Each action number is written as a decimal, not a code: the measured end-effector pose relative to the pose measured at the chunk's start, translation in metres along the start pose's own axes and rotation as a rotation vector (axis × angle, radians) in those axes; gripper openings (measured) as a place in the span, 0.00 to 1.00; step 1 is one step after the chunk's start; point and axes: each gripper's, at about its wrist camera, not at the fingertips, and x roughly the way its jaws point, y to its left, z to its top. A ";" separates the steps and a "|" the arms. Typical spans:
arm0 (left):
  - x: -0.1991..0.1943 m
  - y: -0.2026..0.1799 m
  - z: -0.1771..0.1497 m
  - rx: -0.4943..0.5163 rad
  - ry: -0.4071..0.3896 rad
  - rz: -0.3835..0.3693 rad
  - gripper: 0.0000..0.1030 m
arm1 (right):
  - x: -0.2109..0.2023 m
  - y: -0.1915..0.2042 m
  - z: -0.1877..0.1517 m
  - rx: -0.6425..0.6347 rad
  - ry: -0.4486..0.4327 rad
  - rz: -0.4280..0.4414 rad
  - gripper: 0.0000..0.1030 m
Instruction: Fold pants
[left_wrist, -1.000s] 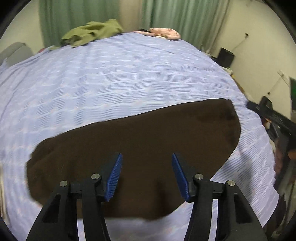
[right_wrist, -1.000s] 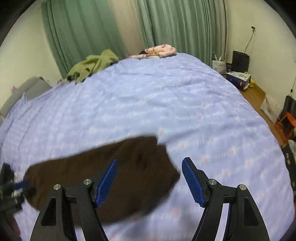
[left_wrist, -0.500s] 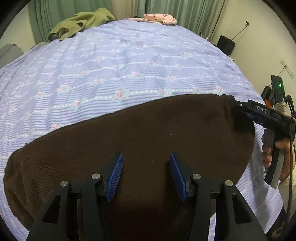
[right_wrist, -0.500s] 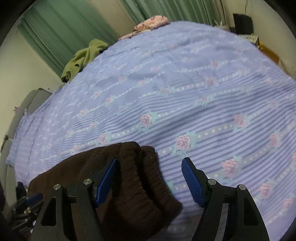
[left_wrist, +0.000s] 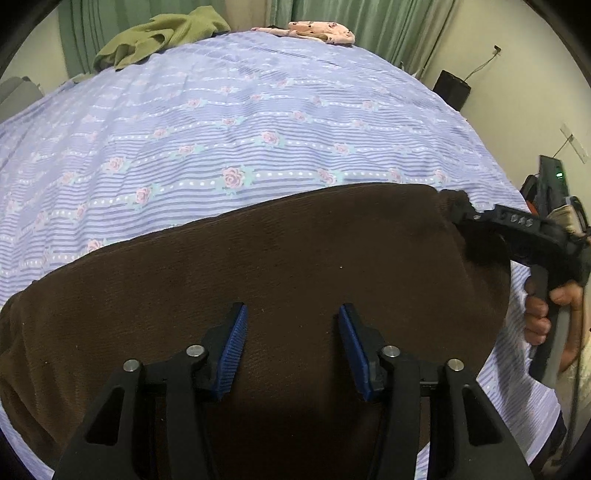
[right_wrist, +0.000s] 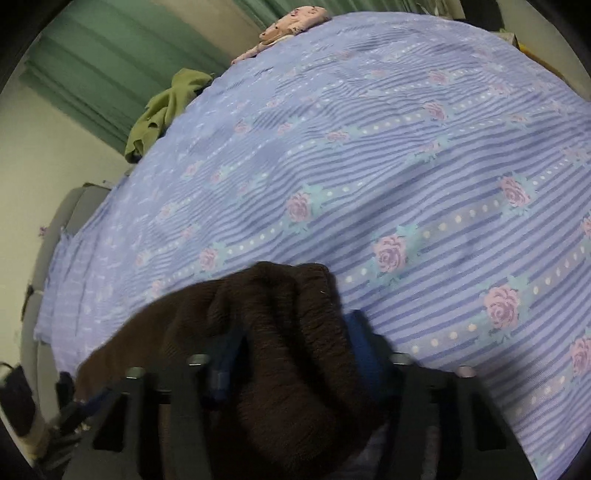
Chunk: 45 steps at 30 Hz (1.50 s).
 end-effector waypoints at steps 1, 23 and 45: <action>-0.003 -0.001 0.001 0.002 -0.001 -0.008 0.35 | -0.008 0.001 0.001 0.014 -0.009 -0.002 0.33; -0.031 -0.029 -0.003 0.105 -0.056 -0.048 0.36 | -0.068 -0.009 -0.021 0.028 -0.129 -0.229 0.66; -0.013 -0.037 0.005 0.120 -0.051 -0.090 0.15 | -0.075 -0.024 -0.047 0.329 -0.167 0.003 0.41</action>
